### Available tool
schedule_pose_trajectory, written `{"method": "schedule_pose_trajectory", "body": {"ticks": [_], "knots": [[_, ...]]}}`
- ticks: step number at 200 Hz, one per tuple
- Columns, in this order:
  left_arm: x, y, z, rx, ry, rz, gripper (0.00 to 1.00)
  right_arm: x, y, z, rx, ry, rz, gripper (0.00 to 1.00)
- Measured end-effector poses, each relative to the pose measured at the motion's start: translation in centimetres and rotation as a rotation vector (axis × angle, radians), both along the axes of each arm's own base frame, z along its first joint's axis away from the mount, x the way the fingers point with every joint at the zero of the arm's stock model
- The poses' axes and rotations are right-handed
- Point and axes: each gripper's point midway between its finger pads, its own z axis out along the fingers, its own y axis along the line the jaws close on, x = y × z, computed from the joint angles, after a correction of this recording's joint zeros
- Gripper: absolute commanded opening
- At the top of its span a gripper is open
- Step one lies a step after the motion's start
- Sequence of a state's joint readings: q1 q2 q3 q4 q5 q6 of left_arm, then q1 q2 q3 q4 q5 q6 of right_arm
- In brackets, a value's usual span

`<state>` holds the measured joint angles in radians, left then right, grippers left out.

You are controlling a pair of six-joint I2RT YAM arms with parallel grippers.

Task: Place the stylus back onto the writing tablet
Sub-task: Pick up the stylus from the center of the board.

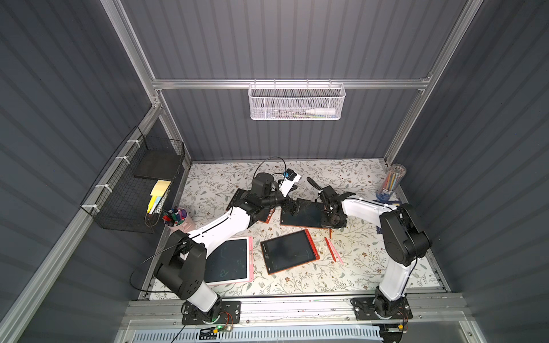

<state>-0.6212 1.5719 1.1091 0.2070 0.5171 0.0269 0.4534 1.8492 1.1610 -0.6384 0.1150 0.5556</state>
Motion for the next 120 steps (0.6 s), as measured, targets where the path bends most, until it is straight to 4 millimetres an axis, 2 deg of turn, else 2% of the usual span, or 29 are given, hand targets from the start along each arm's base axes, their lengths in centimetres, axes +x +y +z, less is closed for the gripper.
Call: {"method": "schedule_pose_trajectory", "body": {"ticks": [120], "knots": [[-0.14,0.09,0.08,-0.001,-0.001,0.000,1.00,-0.07,0.03,-0.17,-0.014,-0.025,-0.035,0.13]]}}
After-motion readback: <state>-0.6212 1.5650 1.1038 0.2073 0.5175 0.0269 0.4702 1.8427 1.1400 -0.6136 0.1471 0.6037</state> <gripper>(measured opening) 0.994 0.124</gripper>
